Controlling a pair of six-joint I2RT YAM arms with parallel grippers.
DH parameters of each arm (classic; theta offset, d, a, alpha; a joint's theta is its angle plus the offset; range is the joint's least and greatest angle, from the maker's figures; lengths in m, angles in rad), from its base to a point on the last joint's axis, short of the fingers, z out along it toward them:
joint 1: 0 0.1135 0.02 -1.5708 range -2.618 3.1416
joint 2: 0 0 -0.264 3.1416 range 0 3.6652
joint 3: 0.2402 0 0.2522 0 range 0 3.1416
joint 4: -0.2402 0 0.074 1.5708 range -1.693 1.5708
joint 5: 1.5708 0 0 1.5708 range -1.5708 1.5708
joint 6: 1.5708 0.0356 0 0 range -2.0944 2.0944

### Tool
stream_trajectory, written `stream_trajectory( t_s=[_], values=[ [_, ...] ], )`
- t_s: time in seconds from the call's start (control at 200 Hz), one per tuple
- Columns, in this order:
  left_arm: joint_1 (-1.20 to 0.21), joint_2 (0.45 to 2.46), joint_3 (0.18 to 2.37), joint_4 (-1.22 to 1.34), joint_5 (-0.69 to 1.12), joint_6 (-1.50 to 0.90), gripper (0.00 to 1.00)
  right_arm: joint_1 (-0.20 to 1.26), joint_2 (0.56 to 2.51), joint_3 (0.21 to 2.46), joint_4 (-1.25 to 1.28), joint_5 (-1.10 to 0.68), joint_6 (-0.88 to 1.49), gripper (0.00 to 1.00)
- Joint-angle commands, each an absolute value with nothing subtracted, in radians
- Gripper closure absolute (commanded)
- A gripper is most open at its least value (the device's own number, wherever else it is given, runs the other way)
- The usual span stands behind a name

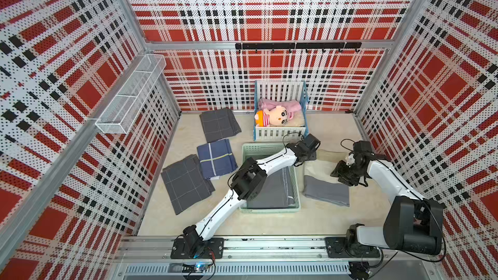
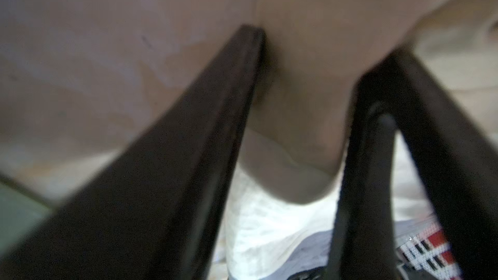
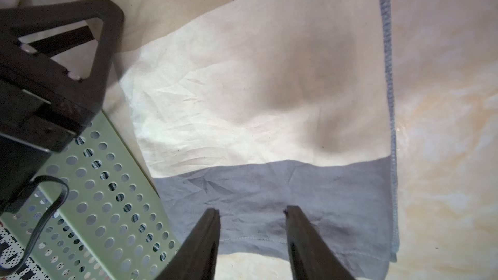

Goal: Put the folded pillowcase in the basket
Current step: Pick up the pillowcase at the center of the board.

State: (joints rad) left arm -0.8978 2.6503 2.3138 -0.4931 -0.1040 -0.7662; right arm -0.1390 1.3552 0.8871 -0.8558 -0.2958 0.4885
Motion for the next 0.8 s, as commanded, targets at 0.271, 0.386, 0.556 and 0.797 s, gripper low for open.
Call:
stream_trajectory(
  t_s=[0.271,0.386,0.556,0.797],
  values=[
    [-0.875,2.647,2.376,-0.513,-0.093,-0.757,1.0,-0.156,1.381,0.904,-0.851,-0.238,0.49,0.53],
    [-0.861,2.604,2.374,-0.502,-0.142,-0.75,1.0,-0.155,1.395,0.906,-0.85,-0.189,0.502,0.47],
    [-0.849,2.57,2.364,-0.474,-0.181,-0.739,1.0,-0.156,1.441,0.894,-0.856,-0.15,0.499,0.47],
    [-0.837,2.559,2.332,-0.444,-0.171,-0.73,1.0,-0.155,1.456,0.86,-0.868,-0.109,0.503,0.46]
  ],
)
